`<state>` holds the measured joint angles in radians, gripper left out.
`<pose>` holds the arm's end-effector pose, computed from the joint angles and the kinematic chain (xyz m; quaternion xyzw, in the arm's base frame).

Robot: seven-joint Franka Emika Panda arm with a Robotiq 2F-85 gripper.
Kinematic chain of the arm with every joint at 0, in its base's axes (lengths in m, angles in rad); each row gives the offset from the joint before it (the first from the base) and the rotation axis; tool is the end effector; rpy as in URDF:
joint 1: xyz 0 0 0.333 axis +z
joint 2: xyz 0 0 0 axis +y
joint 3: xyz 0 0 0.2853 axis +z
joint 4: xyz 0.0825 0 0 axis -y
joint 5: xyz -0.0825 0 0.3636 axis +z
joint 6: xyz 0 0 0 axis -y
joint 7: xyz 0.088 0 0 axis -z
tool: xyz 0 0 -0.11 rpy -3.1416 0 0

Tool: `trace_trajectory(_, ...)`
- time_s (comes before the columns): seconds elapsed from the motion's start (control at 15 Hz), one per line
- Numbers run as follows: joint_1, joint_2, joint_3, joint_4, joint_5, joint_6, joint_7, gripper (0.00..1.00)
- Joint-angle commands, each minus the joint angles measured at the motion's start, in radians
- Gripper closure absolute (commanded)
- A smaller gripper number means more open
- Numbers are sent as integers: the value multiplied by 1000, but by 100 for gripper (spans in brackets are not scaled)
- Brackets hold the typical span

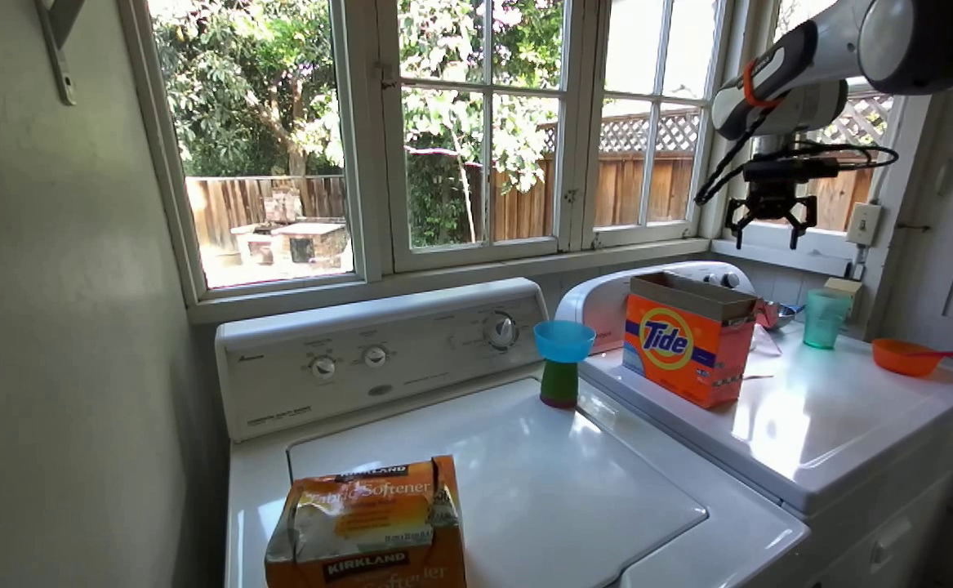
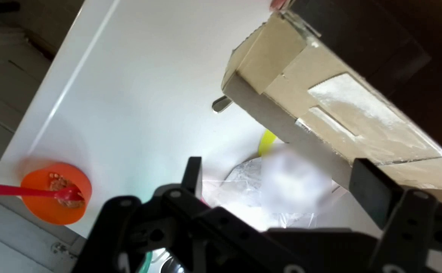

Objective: Put the clear plastic in the orange box.

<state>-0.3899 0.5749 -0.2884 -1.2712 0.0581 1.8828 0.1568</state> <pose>0.5639 -0.3933 0.4130 0.9190 -0.3900 0.0159 0.0550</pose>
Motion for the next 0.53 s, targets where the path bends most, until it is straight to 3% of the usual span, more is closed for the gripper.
trace_trajectory(0.0,-84,137,39,183,-4,-38,-223,0)
trace_trajectory(0.13,-111,211,32,285,1,-79,-319,0)
trace_trajectory(0.27,-119,280,9,364,-7,-109,-273,0)
trace_trajectory(0.33,-95,168,13,203,0,-39,-277,0)
trace_trajectory(0.47,-110,220,11,261,0,-51,-277,0)
